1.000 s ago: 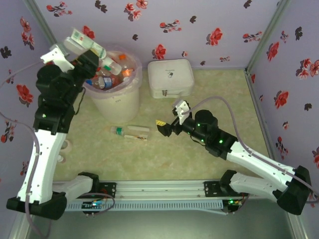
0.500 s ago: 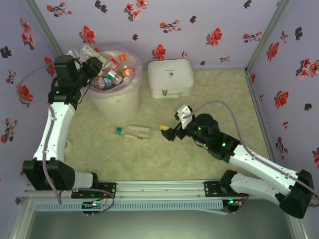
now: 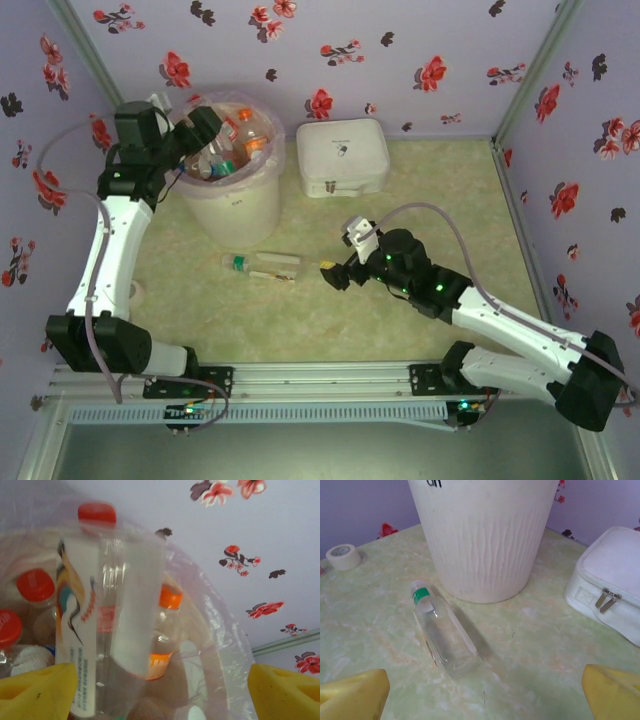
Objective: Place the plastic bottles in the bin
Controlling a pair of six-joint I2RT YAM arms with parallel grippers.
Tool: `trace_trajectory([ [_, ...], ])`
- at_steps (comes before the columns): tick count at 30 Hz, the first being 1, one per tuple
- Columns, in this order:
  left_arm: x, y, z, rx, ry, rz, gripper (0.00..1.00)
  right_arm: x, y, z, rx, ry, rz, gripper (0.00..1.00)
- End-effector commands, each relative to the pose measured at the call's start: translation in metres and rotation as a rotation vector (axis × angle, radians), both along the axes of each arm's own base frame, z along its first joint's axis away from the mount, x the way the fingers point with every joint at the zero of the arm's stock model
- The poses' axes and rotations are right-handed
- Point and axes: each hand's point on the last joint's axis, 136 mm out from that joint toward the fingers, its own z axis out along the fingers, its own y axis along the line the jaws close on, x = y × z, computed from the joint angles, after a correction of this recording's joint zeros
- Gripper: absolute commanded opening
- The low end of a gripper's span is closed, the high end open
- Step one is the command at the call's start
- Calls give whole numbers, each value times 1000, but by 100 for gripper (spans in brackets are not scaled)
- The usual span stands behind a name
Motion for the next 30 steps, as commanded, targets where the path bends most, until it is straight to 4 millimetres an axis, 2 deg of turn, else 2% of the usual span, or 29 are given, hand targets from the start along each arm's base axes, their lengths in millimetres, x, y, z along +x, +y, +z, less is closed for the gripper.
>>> trace_trajectory([
  [1, -14, 14, 17, 157, -19, 5, 88, -3, 5, -8, -29, 16, 30, 99],
  [5, -19, 27, 14, 284, 12, 26, 83, -3, 9, -13, -46, 32, 43, 98],
  [9, -16, 23, 5, 321, 33, -2, 72, -4, 11, -16, -47, 40, 52, 98],
  [14, -6, -11, -11, 363, 47, -108, 61, -5, 17, -19, -44, 62, 72, 96],
  [18, 5, -37, -24, 383, 65, -174, 57, -7, 21, -20, -46, 67, 83, 95],
  [20, 10, -44, -31, 381, 77, -188, 55, -8, 22, -22, -48, 72, 84, 95],
  [24, 19, -52, -57, 375, 128, -204, 51, -10, 24, -28, -59, 82, 92, 94],
  [27, 18, -61, -73, 369, 154, -224, 49, -13, 27, -34, -84, 78, 121, 93],
  [30, 14, -71, -80, 325, 149, -245, 47, -17, 35, -43, -116, 52, 189, 93],
])
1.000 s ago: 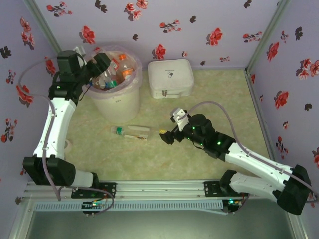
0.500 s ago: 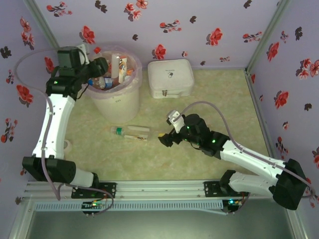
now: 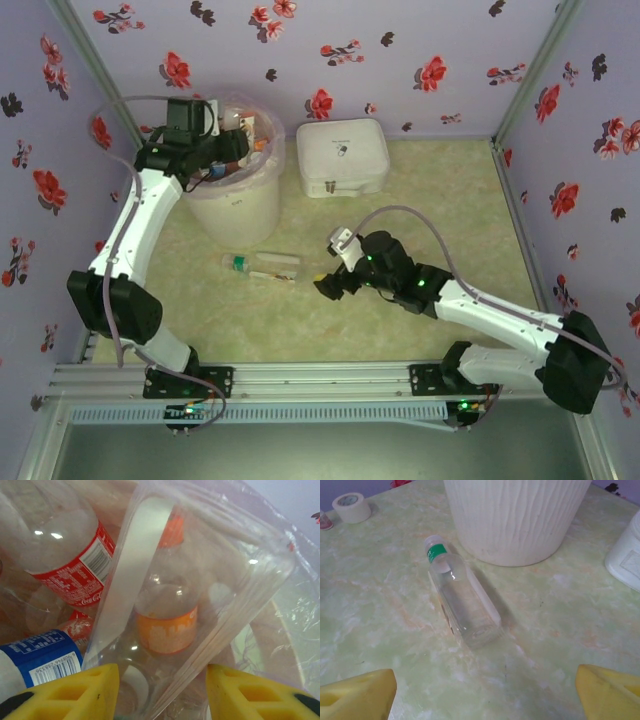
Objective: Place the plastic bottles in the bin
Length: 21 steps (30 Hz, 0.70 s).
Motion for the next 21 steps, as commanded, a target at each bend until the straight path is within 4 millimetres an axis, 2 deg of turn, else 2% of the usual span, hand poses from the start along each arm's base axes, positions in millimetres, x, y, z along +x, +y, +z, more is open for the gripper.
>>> trace_trajectory([
  [1, -5, -16, -6, -58, 0, -39, 47, -6, 18, 3, 2, -51, 109, 92],
  [5, -13, -38, -11, -88, 17, -91, 46, -5, 39, -17, -39, -130, 250, 94],
  [8, -18, -40, -4, -85, 7, -99, 47, 2, 57, -31, -51, -215, 325, 95],
  [14, -31, -20, 45, -61, -85, -63, 56, 10, 96, -57, -43, -185, 436, 96],
  [17, -41, -5, 62, -23, -107, -43, 64, 16, 108, -75, -53, -164, 447, 96],
  [21, -57, 20, 85, 2, -151, 2, 71, 26, 116, -92, -70, -154, 434, 96],
])
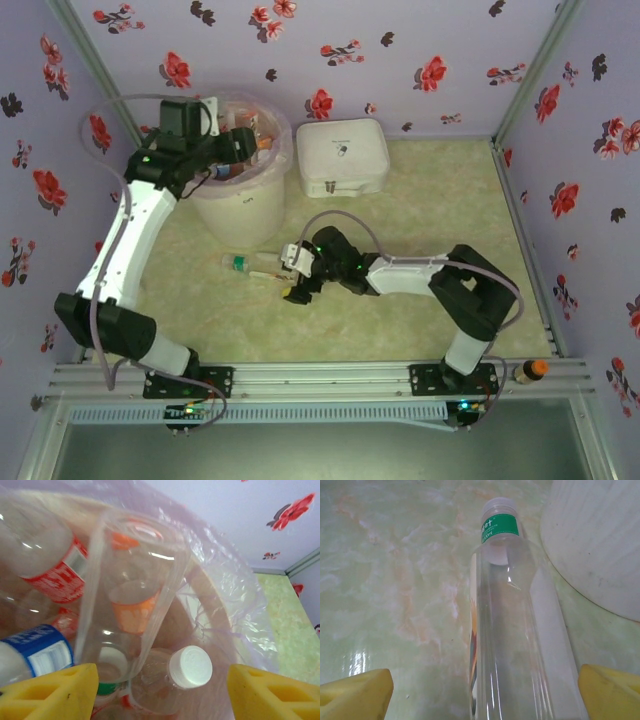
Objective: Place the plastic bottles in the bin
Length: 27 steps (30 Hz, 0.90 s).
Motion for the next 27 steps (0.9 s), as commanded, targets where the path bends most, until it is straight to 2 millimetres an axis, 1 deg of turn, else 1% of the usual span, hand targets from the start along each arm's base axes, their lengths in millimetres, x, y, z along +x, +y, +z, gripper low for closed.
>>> trace_trajectory([
  [1, -27, 30, 37, 38, -74, 53, 72, 5, 16, 2, 34, -37, 35, 95],
  [4, -48, 47, 54, 36, -116, 86, 75, 4, 16, -10, 14, -20, 35, 93],
  [6, -65, 54, 63, 27, -140, 97, 76, 3, 15, -13, 11, -10, 33, 89],
  [7, -71, 57, 64, 24, -145, 102, 76, 3, 14, -14, 9, -9, 32, 87],
  [10, -93, 62, 65, -7, -159, 118, 77, 1, 11, -12, 6, -10, 28, 82],
  [13, -114, 66, 61, -48, -172, 131, 77, 0, 7, -4, 11, -17, 23, 68],
  [16, -132, 69, 56, -89, -181, 145, 77, -4, 2, 3, 6, -17, 21, 57],
  [18, -141, 70, 52, -109, -181, 151, 77, -6, -1, 8, 7, -14, 24, 55],
  [19, -146, 71, 51, -119, -182, 156, 77, -9, -3, 10, 12, -12, 26, 51],
  [20, -150, 72, 51, -126, -185, 159, 77, -10, -4, 15, 22, -13, 26, 51],
  [21, -154, 73, 50, -130, -187, 159, 78, -12, -4, 18, 28, -12, 27, 48],
  [23, -159, 74, 50, -134, -191, 165, 78, -13, -5, 22, 36, -12, 28, 39],
  [25, -161, 75, 51, -140, -192, 170, 78, -14, -7, 25, 40, -9, 24, 39],
  [27, -164, 74, 53, -159, -193, 167, 78, -16, -11, 34, 65, -18, 13, 39],
])
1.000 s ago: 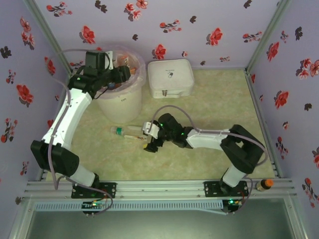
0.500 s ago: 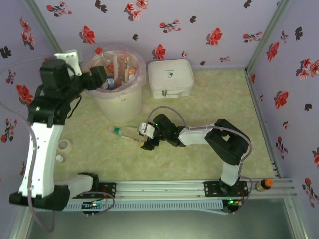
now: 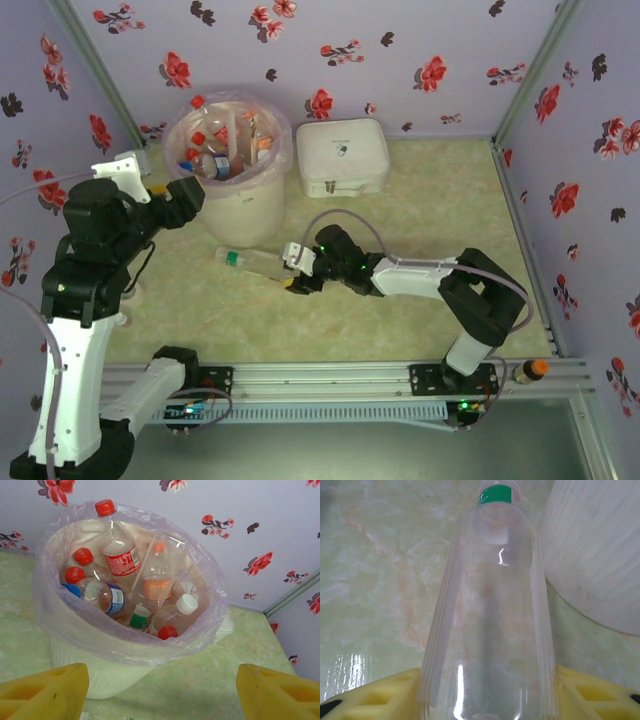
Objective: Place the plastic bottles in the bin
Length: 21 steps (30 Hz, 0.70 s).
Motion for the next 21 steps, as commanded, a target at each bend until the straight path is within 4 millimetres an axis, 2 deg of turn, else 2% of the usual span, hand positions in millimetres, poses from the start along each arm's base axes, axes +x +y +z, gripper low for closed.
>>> trace_trajectory([
  [1, -6, 1, 3, -49, -7, 7, 78, -13, -8, 15, 47, 9, 2, 38],
  [4, -12, -3, 13, -91, -41, -15, 80, -25, -24, 42, 87, -15, -4, 38],
  [8, -16, -15, 27, -168, -80, -74, 85, -45, -56, 80, 141, -56, -19, 38],
  [13, -2, -40, 28, -313, -86, -174, 88, -63, -101, 129, 266, -142, -105, 38],
  [15, 5, -56, 29, -385, -110, -225, 90, -63, -119, 149, 333, -192, -175, 32],
  [17, 6, -77, 33, -420, -155, -284, 91, -59, -133, 163, 356, -234, -233, 31],
  [21, 10, -124, 31, -418, -166, -377, 93, -52, -147, 184, 420, -295, -316, 29],
])
